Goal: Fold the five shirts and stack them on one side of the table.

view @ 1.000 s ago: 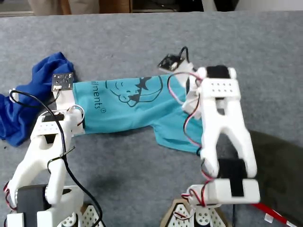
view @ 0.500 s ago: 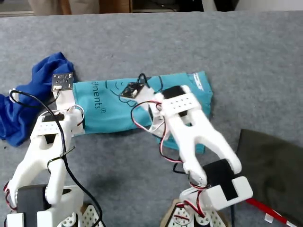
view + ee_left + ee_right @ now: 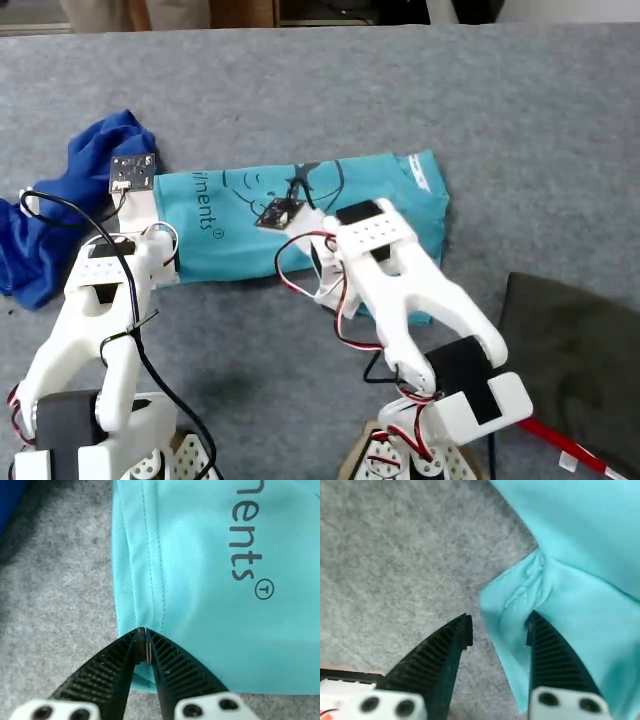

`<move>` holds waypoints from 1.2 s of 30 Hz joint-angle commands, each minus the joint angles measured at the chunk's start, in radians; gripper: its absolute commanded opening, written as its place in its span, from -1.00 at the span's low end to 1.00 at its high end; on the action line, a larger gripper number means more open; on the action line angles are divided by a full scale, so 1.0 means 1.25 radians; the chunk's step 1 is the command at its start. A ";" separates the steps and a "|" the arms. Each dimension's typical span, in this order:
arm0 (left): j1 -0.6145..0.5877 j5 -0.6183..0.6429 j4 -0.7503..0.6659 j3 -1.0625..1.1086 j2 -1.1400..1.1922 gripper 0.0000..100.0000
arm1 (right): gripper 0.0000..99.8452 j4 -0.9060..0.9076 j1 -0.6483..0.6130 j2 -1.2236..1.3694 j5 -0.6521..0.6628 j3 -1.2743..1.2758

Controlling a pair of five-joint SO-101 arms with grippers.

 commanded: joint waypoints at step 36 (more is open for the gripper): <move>0.002 -0.009 -0.011 -0.015 0.001 -0.96 | -0.99 0.045 0.064 -0.031 0.000 -0.082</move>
